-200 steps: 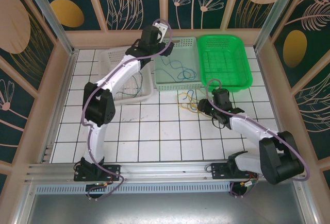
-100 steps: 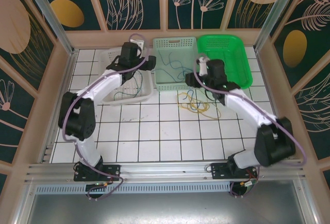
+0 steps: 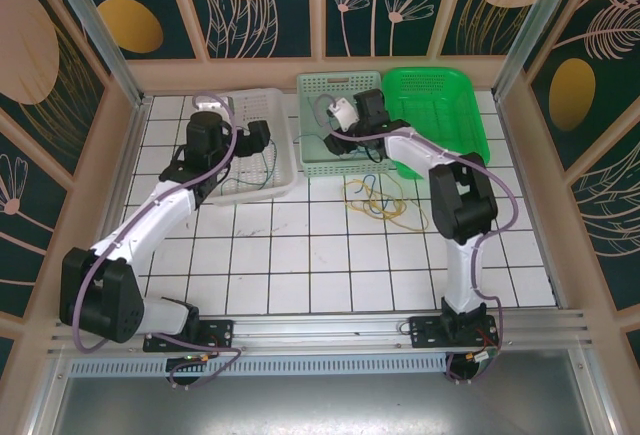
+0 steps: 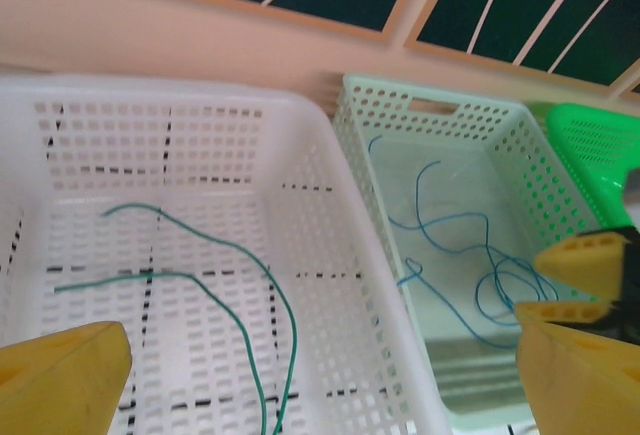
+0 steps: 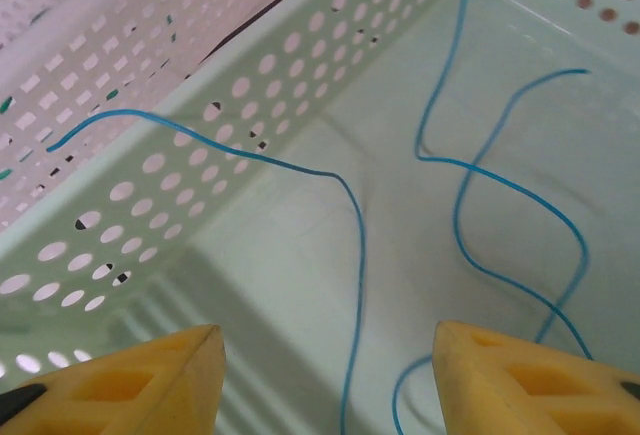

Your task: Untangle the cables

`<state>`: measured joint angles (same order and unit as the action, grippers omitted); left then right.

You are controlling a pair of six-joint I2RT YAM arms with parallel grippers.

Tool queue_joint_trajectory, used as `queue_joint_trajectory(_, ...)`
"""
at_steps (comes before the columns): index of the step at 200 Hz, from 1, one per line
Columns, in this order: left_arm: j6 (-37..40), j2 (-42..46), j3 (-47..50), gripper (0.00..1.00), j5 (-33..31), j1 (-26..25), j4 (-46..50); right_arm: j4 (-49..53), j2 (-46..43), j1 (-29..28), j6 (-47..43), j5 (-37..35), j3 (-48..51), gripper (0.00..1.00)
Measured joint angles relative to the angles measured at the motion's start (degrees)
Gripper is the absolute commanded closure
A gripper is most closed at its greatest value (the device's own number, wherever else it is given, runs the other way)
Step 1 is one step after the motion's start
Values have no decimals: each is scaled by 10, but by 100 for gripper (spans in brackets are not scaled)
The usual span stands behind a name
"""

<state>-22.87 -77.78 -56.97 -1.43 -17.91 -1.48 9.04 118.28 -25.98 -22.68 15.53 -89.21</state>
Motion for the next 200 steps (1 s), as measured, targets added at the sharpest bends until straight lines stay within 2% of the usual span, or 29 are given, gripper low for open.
queue_joint_trajectory(54,-24,47,74,1,-5,0,5,-1,50,-33,-41,0,-26,41)
queue_joint_trajectory(122,-34,82,91,2,-7,0,6,-1,108,-42,-52,-5,-78,45)
queue_joint_trajectory(135,-34,82,91,1,-7,0,6,1,118,-43,-53,-7,-91,53)
queue_joint_trajectory(168,-34,83,93,1,-7,0,6,-9,131,-43,-16,-19,-115,85)
queue_joint_trajectory(200,-34,83,96,1,-7,0,6,-12,130,-29,21,-22,-134,100)
